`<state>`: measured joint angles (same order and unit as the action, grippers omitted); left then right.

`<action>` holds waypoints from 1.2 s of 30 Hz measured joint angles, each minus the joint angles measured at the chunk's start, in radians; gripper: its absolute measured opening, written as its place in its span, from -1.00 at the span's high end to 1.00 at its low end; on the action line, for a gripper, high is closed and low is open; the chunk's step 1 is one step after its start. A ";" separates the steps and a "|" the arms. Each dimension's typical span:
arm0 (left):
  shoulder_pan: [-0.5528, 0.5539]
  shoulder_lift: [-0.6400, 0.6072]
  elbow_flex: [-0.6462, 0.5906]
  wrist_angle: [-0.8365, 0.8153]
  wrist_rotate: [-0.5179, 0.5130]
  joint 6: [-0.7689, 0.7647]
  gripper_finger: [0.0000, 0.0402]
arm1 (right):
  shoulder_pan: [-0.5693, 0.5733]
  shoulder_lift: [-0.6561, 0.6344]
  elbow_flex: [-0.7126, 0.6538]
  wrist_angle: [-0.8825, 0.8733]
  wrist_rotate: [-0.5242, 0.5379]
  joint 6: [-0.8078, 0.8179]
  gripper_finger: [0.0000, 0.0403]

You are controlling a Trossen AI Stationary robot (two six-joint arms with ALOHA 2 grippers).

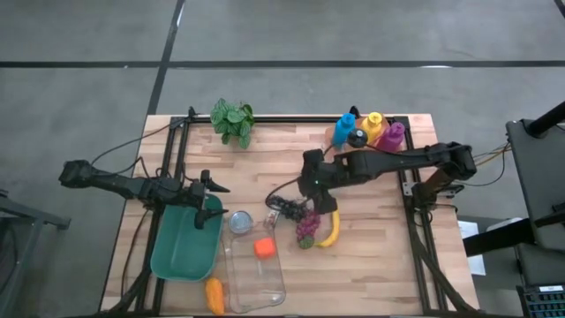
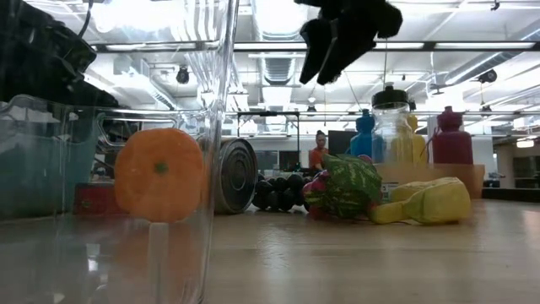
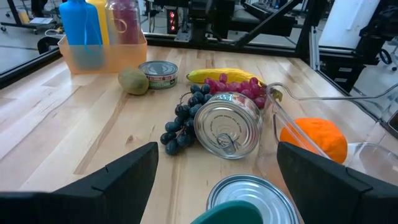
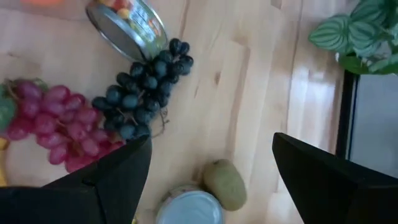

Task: Pick & Place Food Item
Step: Put the kiwi into the transparent bin

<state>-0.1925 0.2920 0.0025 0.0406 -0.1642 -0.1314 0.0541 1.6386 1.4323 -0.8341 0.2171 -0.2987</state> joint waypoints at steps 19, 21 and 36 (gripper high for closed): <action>0.000 0.000 0.000 0.000 0.000 0.000 -0.67 | -0.235 0.002 -0.166 0.167 -0.176 -0.209 -0.65; 0.000 0.000 0.000 0.000 0.000 0.000 -0.67 | -0.239 0.002 -0.187 0.185 -0.179 -0.225 -0.65; 0.000 0.000 0.000 0.000 0.000 0.000 -0.67 | -0.300 0.002 -0.372 0.382 -0.252 -0.234 -0.65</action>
<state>-0.1921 0.2920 0.0022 0.0406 -0.1645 -0.1314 -0.2456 1.6405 1.0604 -0.4521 -0.0353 -0.5330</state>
